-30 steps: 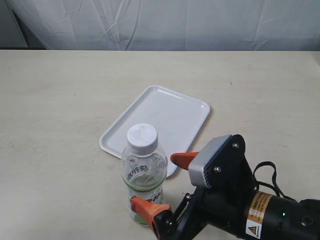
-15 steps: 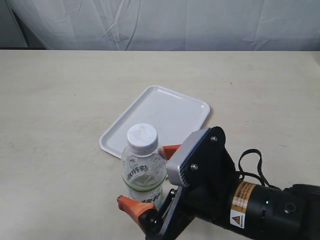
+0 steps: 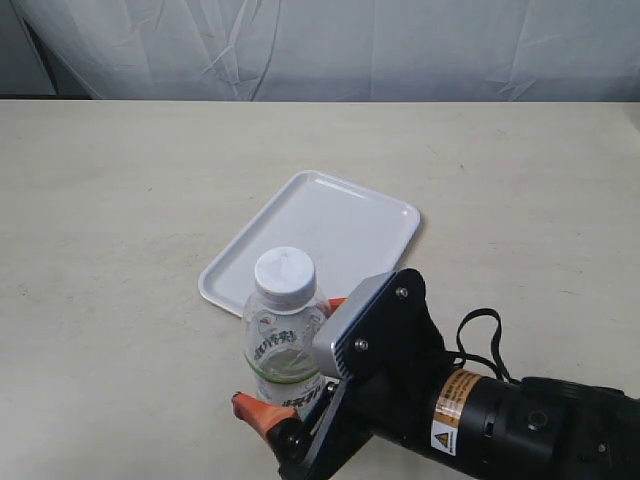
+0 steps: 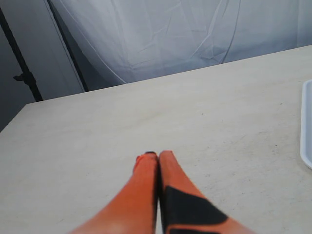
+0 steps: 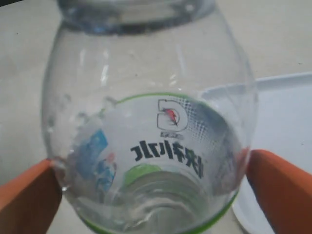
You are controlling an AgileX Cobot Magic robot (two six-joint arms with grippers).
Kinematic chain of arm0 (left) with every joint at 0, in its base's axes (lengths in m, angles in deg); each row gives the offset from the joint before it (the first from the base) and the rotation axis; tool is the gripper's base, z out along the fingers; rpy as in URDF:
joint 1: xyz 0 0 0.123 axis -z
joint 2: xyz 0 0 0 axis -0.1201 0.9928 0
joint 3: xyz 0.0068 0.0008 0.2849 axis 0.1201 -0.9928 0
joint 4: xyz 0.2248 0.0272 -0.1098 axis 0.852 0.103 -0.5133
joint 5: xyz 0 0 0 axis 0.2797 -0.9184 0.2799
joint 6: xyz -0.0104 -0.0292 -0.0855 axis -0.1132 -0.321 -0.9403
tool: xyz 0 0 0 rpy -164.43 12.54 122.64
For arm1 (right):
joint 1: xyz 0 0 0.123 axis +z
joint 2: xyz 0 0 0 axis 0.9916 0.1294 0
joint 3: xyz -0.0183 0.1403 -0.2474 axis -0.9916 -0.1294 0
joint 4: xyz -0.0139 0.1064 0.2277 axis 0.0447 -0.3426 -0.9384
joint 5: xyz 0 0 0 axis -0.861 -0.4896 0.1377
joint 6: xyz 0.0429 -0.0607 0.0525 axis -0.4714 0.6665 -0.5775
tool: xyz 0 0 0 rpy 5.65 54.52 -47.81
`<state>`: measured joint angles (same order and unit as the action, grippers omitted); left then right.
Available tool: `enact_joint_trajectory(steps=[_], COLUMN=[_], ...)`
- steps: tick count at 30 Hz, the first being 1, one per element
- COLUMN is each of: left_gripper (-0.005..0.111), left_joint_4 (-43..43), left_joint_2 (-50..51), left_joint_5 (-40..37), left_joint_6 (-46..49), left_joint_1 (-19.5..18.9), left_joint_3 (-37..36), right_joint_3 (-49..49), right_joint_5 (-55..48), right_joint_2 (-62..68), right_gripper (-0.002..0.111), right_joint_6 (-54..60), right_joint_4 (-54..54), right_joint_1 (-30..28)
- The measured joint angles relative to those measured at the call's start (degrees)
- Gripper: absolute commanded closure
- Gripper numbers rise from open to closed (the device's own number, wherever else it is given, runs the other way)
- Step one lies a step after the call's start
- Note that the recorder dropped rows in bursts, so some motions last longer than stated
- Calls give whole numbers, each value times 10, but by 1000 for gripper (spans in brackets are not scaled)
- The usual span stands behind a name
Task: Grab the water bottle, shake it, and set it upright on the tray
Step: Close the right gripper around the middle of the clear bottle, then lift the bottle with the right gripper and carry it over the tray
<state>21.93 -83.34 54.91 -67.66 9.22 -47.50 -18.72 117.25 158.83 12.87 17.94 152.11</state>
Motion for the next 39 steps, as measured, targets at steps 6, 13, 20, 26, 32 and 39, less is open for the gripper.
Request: enact_joint_trajectory(steps=[6, 13, 20, 26, 32, 39], left_gripper=[106, 106, 106, 106, 106, 106], left_joint_4=[0, 0, 0, 0, 0, 0], left_joint_2=[0, 0, 0, 0, 0, 0], left_joint_5=[0, 0, 0, 0, 0, 0], left_joint_6=[0, 0, 0, 0, 0, 0], left_joint_1=[0, 0, 0, 0, 0, 0], left_joint_3=[0, 0, 0, 0, 0, 0], right_joint_3=[0, 0, 0, 3, 78, 169], right_joint_5=[5, 5, 6, 5, -19, -97], right_joint_2=[8, 8, 6, -42, -70, -73], right_gripper=[41, 106, 109, 109, 109, 109], right_joint_6=[0, -1, -32, 9, 311, 445], right_joint_4=[-11, -15, -19, -100, -434, -473], right_joint_1=[0, 0, 0, 3, 1, -7])
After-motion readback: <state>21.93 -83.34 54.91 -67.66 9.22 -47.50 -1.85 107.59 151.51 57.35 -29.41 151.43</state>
